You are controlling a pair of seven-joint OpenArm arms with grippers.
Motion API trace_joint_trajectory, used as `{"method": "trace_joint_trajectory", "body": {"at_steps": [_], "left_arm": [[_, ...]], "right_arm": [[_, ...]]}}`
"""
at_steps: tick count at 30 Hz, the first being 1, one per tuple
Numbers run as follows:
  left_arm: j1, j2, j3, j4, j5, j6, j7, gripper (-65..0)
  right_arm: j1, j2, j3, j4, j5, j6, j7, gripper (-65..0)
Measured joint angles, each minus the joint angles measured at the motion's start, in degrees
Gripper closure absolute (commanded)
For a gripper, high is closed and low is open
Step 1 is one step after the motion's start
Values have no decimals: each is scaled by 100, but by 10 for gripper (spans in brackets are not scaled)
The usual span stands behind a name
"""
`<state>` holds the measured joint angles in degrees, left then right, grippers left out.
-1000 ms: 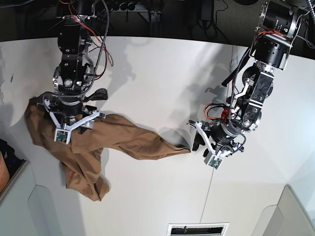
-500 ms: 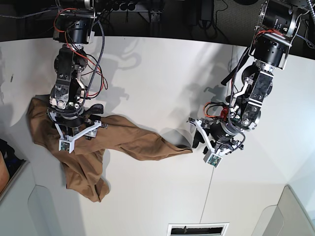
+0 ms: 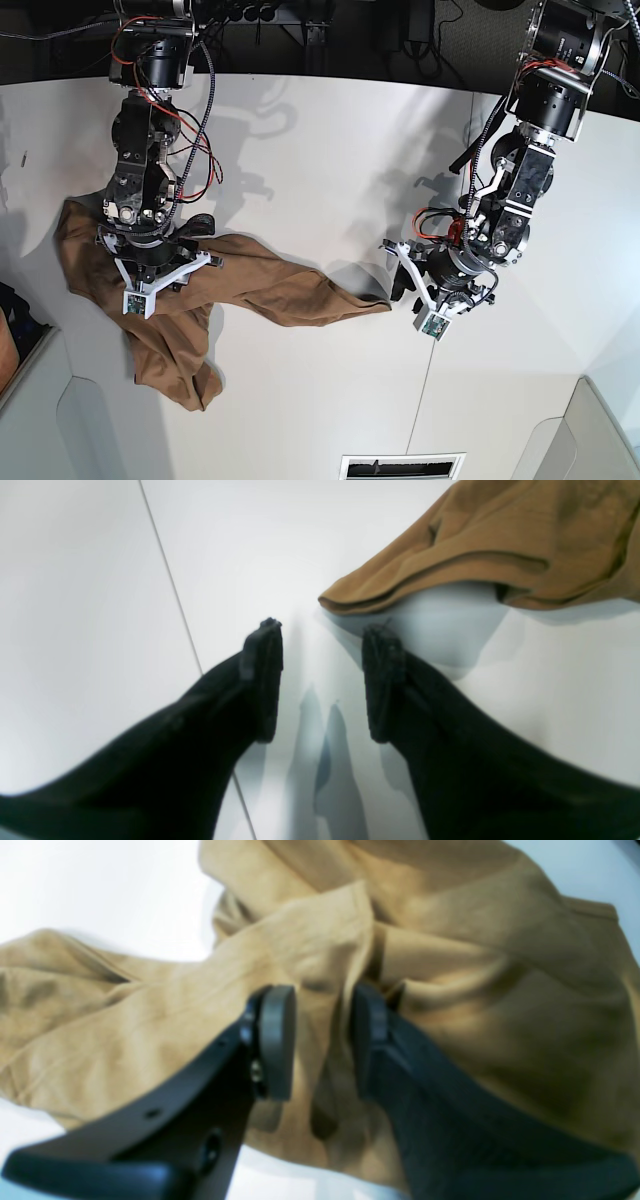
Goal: Layout the t-shirt on the table in an organized manner, then fold the t-shirt properly
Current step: 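Pull both grippers apart to stretch the tan shirt across the table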
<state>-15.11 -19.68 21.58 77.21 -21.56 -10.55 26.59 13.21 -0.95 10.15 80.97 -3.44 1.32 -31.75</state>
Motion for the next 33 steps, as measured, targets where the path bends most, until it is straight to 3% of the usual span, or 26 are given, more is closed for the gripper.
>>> {"method": "trace_joint_trajectory", "body": {"at_steps": [2,3,5,6,9,11,13,17,22,24,29,32,33], "left_arm": [[0,0,0,0,0,0,2,-290],[0,-2,0,0,2,0,2,-290],[2,-2,0,0,7,0,2,-290],[7,-2,0,0,7,0,2,-290],[22,-2,0,0,15,0,63,-282],[22,-7,0,2,15,-4,114,-246],[35,-20,-7,92,33,-20,129,-216],[46,-136,-155,354,17,-42,153,-215],[83,-533,-337,540,31,-22,212,-215],[101,-610,-352,568,22,-22,258,-215],[98,-651,-345,573,9,-24,404,-215],[103,-651,-345,573,4,-24,409,-215],[103,-651,-345,573,4,-24,409,-215]], "right_arm": [[0,2,0,0,0,-26,0,-180],[0,2,0,0,0,-85,2,-146],[0,2,0,0,-2,-90,4,-2],[0,2,0,0,-2,-76,4,0],[0,2,0,0,-42,367,70,0],[0,0,0,0,-39,498,66,0],[-4,2,0,4,22,870,55,0],[-256,17,-243,487,1123,1652,-297,0],[-1123,42,-1226,1635,1993,2546,-706,0],[-1521,13,-1624,1987,2031,2741,-824,0],[-2133,173,-2343,2238,2000,2826,-857,-2],[-2129,190,-2444,2238,1821,2806,-693,-325],[-2114,188,-2444,2238,1792,2806,-525,-394]]}}
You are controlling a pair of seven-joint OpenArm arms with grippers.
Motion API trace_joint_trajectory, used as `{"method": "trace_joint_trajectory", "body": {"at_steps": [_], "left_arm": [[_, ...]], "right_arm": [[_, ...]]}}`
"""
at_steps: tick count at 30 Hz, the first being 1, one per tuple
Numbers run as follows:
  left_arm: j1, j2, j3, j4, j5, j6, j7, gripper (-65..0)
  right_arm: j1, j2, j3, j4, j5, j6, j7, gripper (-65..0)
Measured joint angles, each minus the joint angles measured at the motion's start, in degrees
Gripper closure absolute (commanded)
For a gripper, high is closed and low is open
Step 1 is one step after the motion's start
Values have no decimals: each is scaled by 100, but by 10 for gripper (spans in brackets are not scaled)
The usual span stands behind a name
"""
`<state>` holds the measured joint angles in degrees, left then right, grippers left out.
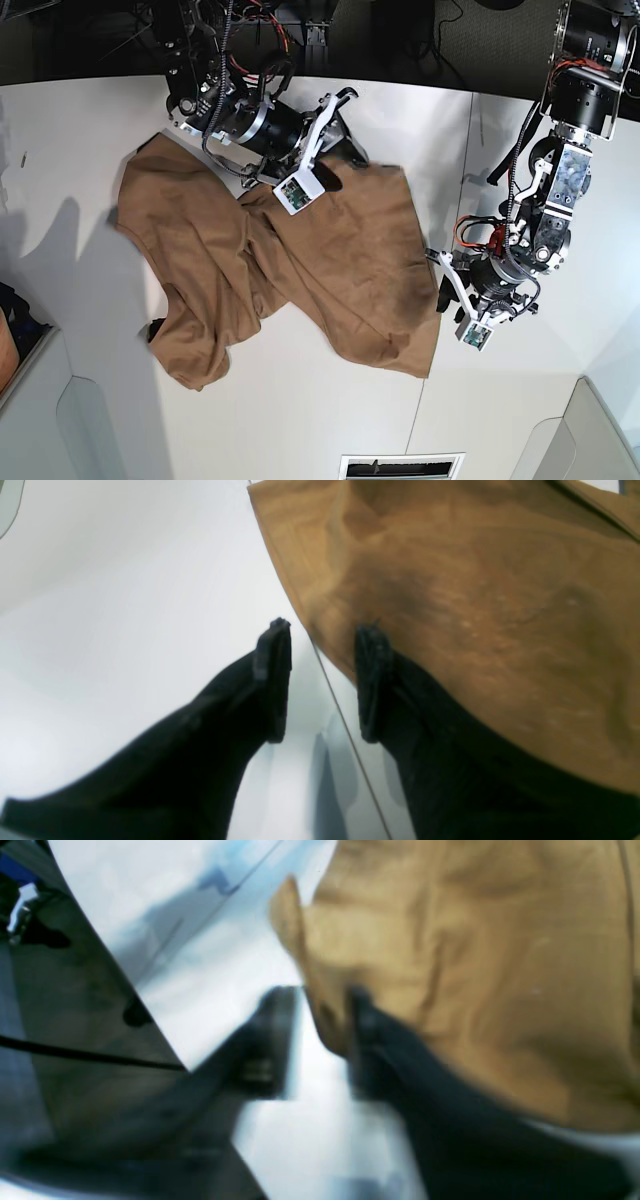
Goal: Layout the t-shirt on the table in an organized manner, then fold the t-shirt properly
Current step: 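Pull both grippers apart to stretch the tan shirt across the table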
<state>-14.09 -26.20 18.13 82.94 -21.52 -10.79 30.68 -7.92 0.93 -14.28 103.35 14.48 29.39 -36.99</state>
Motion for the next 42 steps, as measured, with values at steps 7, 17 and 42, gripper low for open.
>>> {"method": "trace_joint_trajectory", "body": {"at_steps": [7,17,42], "left_arm": [[111,0,0,7,-382,-356,50,-215],[938,450,-9,404,-833,-772,149,-215],[1893,-343,-55,481,-291,-914,-535,-215]], "right_arm": [[433,-13,669,0,-382,-389,356,-426],[573,17,1775,-535,-684,-767,214,-424],[750,1231,2031,-1156,-1864,-2907,802,-310]]}}
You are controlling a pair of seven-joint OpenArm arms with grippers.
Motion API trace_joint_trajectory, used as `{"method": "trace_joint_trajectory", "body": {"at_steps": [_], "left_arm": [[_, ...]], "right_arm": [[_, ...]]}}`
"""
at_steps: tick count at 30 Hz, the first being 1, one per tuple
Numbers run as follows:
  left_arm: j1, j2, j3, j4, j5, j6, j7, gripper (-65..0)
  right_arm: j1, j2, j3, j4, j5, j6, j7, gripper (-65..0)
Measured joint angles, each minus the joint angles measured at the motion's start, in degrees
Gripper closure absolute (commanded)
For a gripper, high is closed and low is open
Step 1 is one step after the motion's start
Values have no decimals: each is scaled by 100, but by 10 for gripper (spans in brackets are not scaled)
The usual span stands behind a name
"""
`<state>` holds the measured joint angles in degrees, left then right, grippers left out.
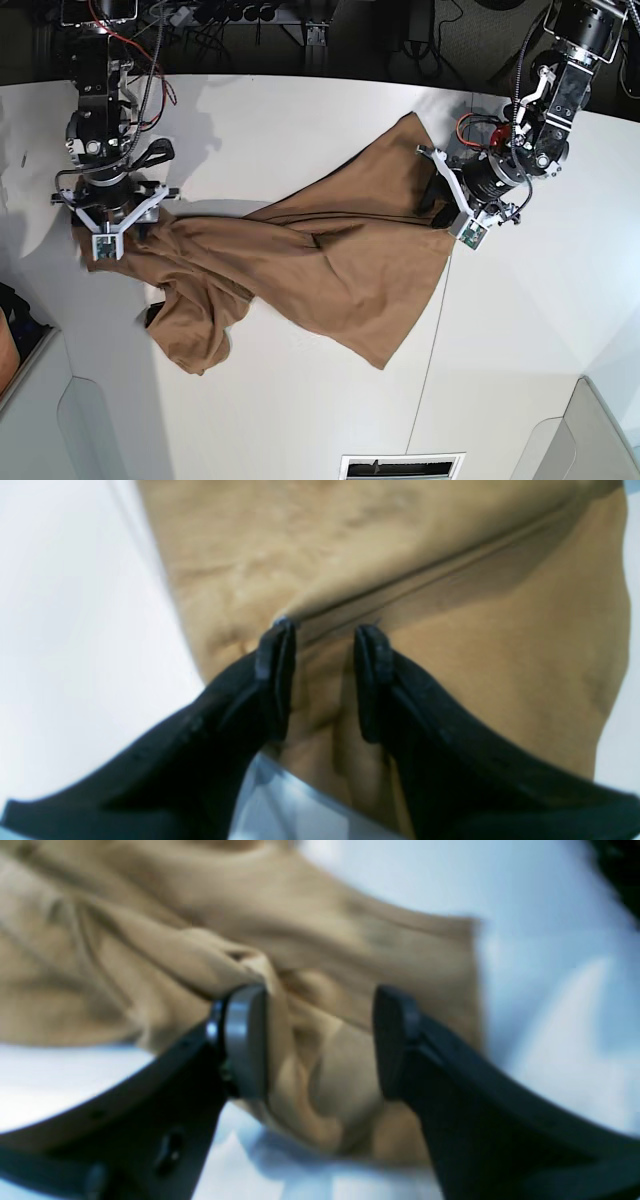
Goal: Layout the t-shirt on the table in an organized manner, then fold the t-shirt properly
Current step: 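Pull both grippers apart to stretch the tan shirt across the table, then lift and shake the stretched shirt between both grippers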
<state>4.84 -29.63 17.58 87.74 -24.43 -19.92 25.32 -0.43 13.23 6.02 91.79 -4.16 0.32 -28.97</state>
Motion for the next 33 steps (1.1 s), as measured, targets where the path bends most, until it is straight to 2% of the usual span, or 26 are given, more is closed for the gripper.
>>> {"method": "trace_joint_trajectory", "body": {"at_steps": [3,7,14,16,19,23,24,26,30,33], "left_arm": [[-118,-177,2,-11,74,-4,59,-215],[-188,-450,0,-26,98,20,105,-215],[-186,-868,2,-26,92,17,186,-215],[-184,-1027,2,-26,105,26,216,-215],[-184,-1215,-2,-46,208,105,319,-215],[-184,-1239,-9,-50,229,107,319,-215],[-184,-1241,-9,-50,229,107,321,-215],[-184,-1239,-9,-50,203,107,315,-215],[-181,-1226,-9,33,15,129,326,-215],[-151,-1211,2,225,11,125,382,-215]], "right_arm": [[385,28,382,2,-13,-258,-120,-312],[813,11,597,7,199,-258,-616,-312],[949,7,614,42,201,-275,-693,-312],[946,4,645,133,173,-420,-769,-312],[953,24,774,479,140,-461,-820,-312],[966,26,774,656,251,-461,-837,-312],[964,22,774,621,431,-411,-841,-312],[964,22,772,459,778,-92,-824,-312],[966,-149,758,-74,962,507,-417,-312],[1008,-262,750,-664,1078,710,-229,-312]]}}
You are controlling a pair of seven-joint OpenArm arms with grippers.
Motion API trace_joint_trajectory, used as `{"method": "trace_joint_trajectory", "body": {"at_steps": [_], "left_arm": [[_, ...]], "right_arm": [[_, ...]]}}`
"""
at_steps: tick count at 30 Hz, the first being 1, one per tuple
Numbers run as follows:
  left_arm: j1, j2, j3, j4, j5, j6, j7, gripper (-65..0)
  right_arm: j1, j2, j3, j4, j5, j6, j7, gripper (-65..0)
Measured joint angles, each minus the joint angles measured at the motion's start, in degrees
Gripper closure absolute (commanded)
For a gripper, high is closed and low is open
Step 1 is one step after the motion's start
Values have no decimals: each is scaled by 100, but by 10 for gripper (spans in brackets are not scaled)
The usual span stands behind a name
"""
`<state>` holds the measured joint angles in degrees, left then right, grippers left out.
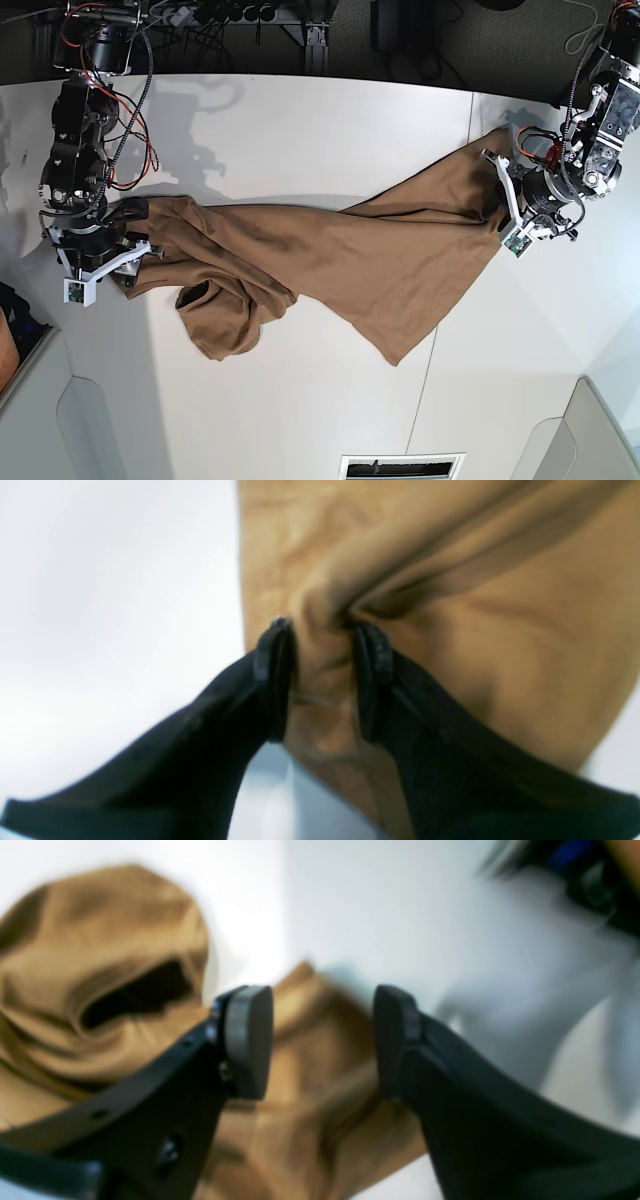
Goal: Layout the t-shirt on the table in an organized manner, then fold the t-shirt properly
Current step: 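Lift and shake the stretched shirt between both grippers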
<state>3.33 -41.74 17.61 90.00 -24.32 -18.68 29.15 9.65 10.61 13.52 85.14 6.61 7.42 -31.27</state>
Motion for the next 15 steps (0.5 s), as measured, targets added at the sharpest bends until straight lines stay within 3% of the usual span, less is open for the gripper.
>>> {"method": "trace_joint_trajectory", "body": {"at_steps": [6,15], "left_arm": [[2,0,2,188,-17,-2,107,-215],[76,-2,0,188,11,9,175,-215]], "right_arm": [[136,4,2,-933,138,400,-79,-312],[-42,81,2,-964,109,442,-380,-312]]}}
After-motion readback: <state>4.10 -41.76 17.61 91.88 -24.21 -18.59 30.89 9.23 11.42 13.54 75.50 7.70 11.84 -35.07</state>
